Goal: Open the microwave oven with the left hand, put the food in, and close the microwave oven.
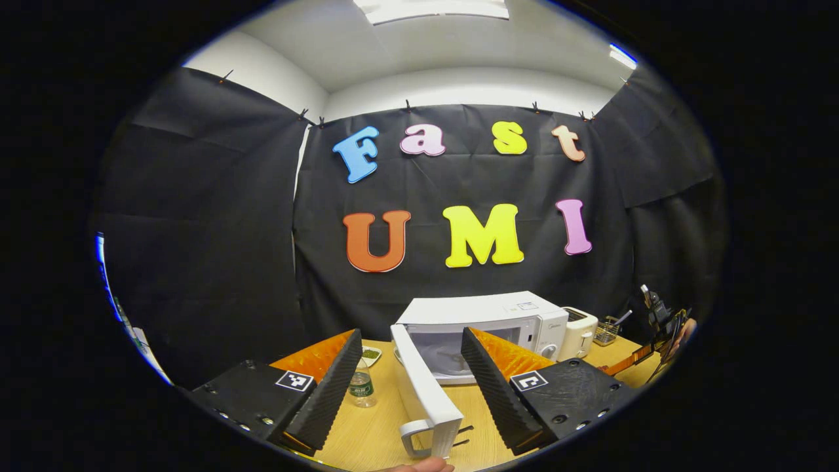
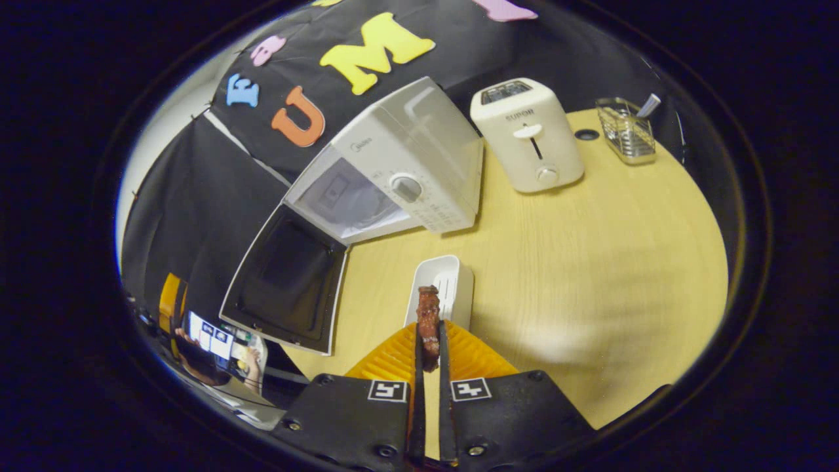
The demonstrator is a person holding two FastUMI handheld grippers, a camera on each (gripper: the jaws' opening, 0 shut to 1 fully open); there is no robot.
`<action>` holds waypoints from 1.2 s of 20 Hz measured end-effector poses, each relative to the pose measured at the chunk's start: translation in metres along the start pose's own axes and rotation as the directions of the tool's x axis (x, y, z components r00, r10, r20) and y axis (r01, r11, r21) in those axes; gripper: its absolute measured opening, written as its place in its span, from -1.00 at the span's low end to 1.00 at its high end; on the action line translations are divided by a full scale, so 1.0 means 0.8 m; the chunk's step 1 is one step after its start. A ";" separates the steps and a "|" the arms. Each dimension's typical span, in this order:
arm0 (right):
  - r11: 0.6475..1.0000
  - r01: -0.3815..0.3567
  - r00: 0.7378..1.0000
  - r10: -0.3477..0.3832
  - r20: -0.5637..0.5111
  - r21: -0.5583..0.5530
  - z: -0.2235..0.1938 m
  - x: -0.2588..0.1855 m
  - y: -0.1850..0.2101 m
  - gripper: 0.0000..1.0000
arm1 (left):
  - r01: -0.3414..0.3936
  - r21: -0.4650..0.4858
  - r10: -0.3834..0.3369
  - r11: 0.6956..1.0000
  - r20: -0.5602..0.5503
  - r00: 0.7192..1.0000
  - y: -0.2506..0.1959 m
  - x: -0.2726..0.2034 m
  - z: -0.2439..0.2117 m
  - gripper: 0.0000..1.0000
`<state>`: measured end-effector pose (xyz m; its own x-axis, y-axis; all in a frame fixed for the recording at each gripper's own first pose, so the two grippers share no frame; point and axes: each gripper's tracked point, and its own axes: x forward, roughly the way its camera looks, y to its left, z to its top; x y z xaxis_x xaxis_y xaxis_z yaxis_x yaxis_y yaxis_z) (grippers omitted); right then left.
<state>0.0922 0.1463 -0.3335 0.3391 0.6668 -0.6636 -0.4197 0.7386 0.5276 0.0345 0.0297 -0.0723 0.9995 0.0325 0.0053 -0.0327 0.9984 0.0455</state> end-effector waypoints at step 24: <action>0.834 0.402 0.854 -0.193 0.483 -0.378 0.096 0.139 0.173 -0.77 | 0.083 -0.051 -0.084 0.995 -0.017 0.996 0.026 -0.016 -0.037 0.87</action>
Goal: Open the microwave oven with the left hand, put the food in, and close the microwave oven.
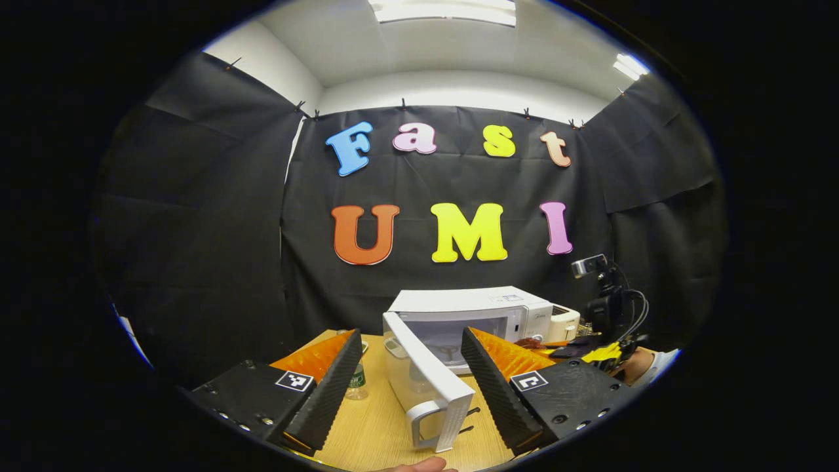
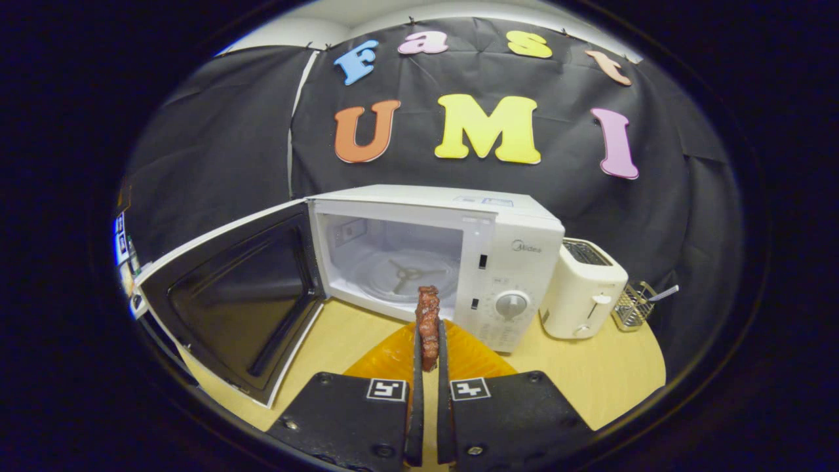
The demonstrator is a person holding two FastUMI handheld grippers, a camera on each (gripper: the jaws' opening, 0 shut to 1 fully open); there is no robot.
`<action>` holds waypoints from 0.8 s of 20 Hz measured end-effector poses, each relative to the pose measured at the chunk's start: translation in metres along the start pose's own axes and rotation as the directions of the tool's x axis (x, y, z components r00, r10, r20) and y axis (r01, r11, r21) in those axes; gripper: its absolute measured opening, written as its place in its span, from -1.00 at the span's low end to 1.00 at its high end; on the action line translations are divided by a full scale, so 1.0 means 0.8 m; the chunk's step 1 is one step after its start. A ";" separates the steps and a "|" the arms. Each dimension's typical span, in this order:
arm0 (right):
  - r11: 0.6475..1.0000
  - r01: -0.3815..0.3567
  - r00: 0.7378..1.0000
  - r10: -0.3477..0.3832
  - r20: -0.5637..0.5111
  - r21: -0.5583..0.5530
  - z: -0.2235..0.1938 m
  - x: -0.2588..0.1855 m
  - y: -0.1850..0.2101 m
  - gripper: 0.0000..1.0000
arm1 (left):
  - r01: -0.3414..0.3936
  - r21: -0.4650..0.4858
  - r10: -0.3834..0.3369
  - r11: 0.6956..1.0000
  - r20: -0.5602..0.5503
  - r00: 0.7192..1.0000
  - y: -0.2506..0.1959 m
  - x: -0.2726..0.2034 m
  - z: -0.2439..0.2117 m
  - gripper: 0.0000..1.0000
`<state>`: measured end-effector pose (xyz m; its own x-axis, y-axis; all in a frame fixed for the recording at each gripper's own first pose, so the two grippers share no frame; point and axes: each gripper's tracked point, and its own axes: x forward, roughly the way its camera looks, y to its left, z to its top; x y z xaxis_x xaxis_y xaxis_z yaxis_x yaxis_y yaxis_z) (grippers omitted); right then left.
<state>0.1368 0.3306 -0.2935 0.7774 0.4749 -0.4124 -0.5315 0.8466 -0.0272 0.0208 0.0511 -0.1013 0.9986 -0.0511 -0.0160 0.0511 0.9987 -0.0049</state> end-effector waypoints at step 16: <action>0.991 0.004 0.995 -0.016 0.094 0.135 0.060 0.171 0.131 -0.77 | -0.050 -0.023 0.049 0.998 -0.059 0.997 0.071 0.008 -0.029 0.85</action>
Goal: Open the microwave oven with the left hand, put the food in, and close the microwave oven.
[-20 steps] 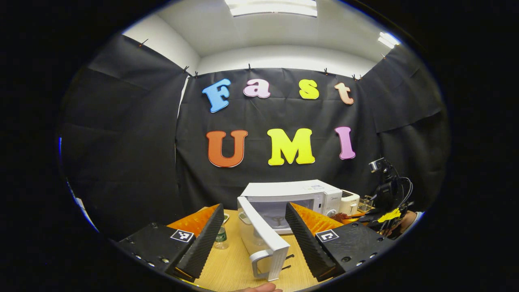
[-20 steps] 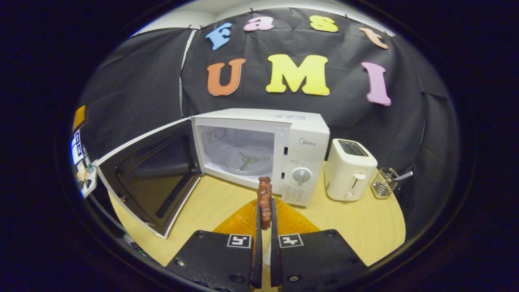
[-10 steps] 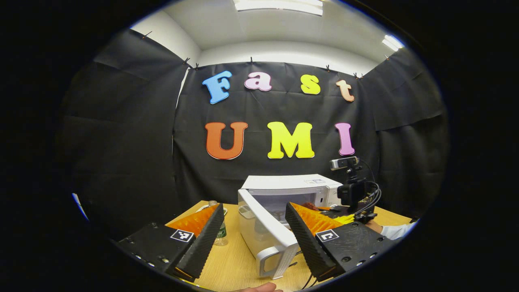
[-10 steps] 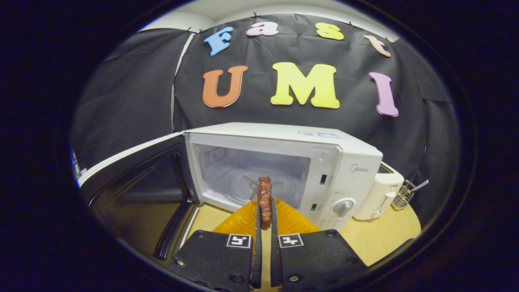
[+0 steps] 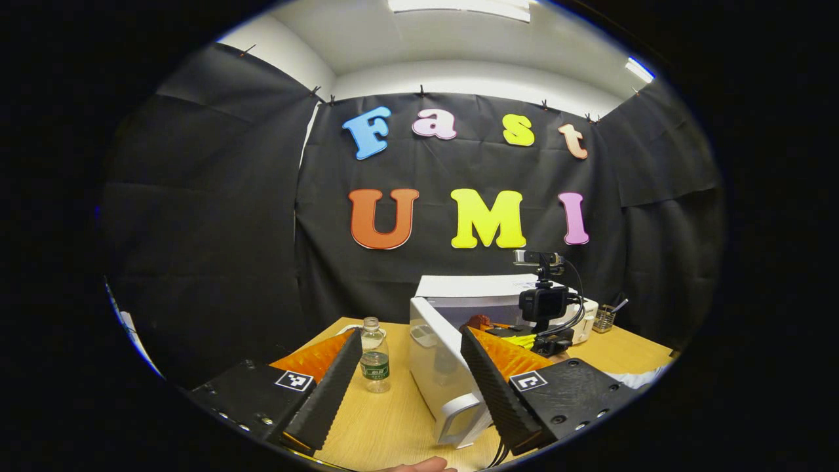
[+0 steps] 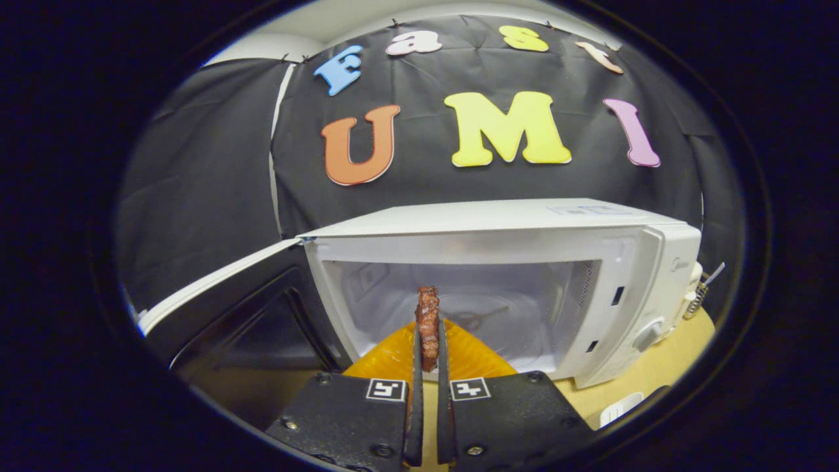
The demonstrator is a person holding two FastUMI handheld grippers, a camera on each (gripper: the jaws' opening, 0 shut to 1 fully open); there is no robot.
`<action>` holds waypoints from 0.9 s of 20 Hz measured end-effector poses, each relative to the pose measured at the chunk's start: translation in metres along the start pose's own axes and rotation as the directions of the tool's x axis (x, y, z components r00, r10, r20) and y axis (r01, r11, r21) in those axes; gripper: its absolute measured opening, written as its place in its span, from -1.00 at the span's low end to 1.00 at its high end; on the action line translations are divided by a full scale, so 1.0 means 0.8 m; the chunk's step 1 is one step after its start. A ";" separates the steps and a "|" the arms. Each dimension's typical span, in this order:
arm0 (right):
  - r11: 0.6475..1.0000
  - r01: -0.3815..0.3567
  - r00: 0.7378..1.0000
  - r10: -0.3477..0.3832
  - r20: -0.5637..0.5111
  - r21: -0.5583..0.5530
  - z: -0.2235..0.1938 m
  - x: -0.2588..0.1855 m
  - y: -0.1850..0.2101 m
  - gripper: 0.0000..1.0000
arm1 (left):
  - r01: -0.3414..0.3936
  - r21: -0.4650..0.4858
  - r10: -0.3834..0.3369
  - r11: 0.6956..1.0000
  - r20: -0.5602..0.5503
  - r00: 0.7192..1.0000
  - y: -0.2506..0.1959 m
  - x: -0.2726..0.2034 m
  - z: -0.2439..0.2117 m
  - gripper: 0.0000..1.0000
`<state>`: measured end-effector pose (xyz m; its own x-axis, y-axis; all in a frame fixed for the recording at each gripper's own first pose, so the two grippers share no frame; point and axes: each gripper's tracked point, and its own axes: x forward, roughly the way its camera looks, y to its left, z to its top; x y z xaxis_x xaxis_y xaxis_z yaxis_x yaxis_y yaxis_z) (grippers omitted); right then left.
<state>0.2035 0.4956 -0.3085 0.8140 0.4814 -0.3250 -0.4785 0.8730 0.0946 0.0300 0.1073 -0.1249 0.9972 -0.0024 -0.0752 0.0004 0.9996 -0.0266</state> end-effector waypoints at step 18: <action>0.881 0.046 0.993 -0.092 0.076 0.471 -0.002 0.096 -0.077 0.02 | 0.030 0.011 -0.029 1.000 -0.047 0.998 -0.007 0.017 -0.028 0.84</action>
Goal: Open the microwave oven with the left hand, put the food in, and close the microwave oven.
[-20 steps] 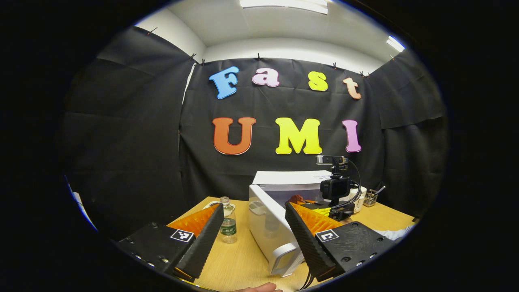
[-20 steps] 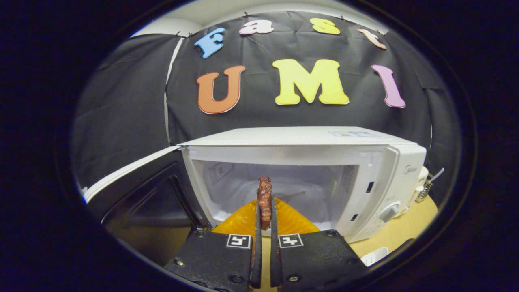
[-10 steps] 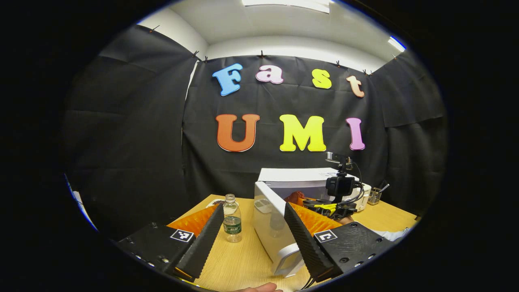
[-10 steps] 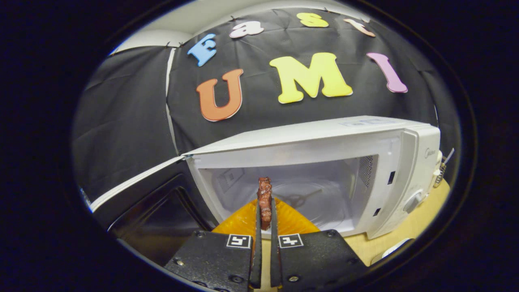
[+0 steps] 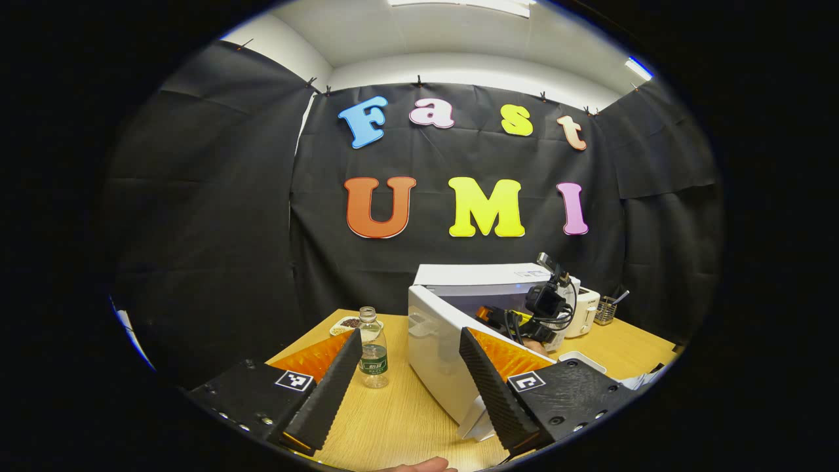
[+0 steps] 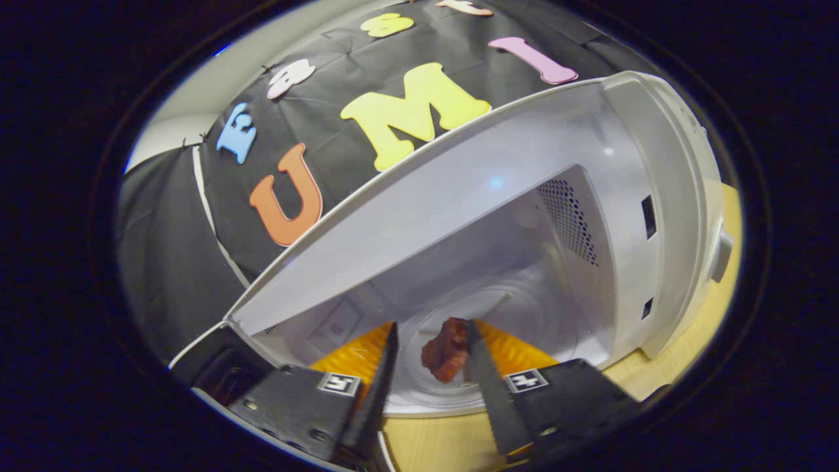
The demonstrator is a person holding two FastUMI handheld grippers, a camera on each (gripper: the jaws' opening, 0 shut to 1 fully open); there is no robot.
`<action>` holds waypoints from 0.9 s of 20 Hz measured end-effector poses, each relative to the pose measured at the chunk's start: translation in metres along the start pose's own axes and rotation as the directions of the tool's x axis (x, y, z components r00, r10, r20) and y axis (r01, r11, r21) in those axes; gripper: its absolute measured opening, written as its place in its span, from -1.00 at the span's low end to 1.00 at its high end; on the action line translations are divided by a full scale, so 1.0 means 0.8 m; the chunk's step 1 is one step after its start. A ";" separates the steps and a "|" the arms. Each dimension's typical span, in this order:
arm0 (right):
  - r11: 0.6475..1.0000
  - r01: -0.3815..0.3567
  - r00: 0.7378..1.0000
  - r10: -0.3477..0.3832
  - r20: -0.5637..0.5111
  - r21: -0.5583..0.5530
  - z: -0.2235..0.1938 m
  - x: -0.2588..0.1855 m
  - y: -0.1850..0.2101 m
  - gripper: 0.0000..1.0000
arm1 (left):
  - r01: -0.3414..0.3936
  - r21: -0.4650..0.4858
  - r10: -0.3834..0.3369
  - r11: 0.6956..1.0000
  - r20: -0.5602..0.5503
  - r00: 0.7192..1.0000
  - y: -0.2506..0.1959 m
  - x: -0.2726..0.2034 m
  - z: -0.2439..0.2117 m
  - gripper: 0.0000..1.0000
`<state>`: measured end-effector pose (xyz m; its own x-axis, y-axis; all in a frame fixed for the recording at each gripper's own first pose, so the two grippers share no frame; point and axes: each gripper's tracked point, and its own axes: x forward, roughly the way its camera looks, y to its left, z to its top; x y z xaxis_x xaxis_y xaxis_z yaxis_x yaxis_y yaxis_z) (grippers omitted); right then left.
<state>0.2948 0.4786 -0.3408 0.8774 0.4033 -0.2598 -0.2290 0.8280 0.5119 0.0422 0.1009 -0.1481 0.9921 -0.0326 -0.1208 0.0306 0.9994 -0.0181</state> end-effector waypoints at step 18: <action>0.985 -0.034 0.995 0.050 0.090 -0.167 0.033 -0.152 0.039 0.98 | -0.006 -0.035 0.006 0.999 -0.007 1.000 0.014 -0.024 -0.018 0.84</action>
<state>0.1919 0.4449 -0.2712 0.8993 0.4072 -0.1597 -0.3258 0.8671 0.3768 0.0220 0.1122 -0.1603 0.9915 -0.0265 -0.1275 0.0199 0.9984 -0.0523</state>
